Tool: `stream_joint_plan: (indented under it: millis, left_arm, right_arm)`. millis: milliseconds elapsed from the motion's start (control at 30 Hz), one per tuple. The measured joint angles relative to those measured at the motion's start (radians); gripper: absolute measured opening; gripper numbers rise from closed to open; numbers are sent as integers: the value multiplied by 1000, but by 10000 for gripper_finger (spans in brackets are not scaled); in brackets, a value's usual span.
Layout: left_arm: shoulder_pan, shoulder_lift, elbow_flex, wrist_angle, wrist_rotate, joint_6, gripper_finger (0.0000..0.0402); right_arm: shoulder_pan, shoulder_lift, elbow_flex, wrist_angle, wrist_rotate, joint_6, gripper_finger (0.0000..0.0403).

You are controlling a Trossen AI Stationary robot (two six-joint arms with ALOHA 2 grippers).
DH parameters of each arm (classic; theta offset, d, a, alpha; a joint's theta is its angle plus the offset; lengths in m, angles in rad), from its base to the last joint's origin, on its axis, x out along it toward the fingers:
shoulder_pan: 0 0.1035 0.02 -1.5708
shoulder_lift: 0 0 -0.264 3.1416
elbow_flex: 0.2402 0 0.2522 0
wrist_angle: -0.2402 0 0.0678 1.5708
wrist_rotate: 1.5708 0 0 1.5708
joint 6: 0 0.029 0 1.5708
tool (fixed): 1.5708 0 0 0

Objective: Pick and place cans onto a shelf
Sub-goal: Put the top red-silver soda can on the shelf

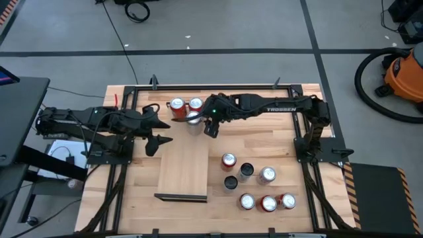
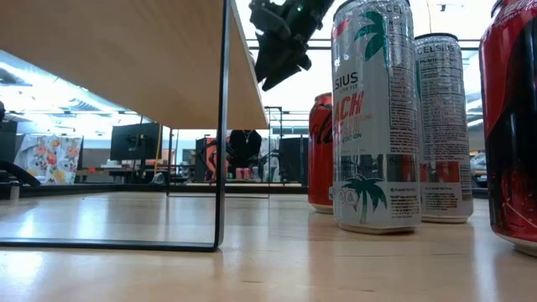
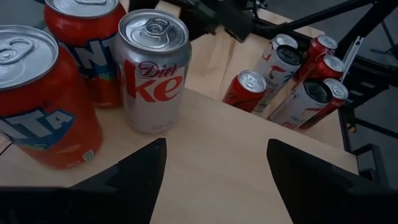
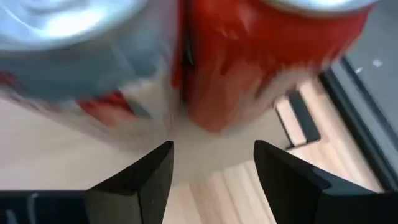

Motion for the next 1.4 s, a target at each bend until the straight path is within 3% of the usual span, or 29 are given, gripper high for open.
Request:
stream_joint_plan:
  millis: [200, 567, 700, 833, 1000, 1133, 1400]
  left_arm:
    - [0, -1, 0, -1, 19, -60, 288]
    - [0, 10, -1, 4, 9, -9, 288]
    - [0, 5, -1, 8, 4, 1, 288]
    - [0, 5, -1, 10, -2, 27, 288]
    - [0, 5, -1, 17, -16, 35, 288]
    - [0, 21, -1, 34, -19, 40, 288]
    - [3, 112, 0, 141, -67, 162, 288]
  right_arm:
    - [12, -51, 1, -168, -106, -6, 231]
    - [57, -144, 1, -350, -298, -3, 234]
    - [103, -153, 2, -500, -363, 6, 251]
    - [152, -161, 2, -591, -354, 35, 281]
    - [160, -167, 2, -473, -225, 76, 310]
    - [144, -166, 2, -305, -115, 11, 310]
    - [67, -164, -79, 29, -96, -72, 291]
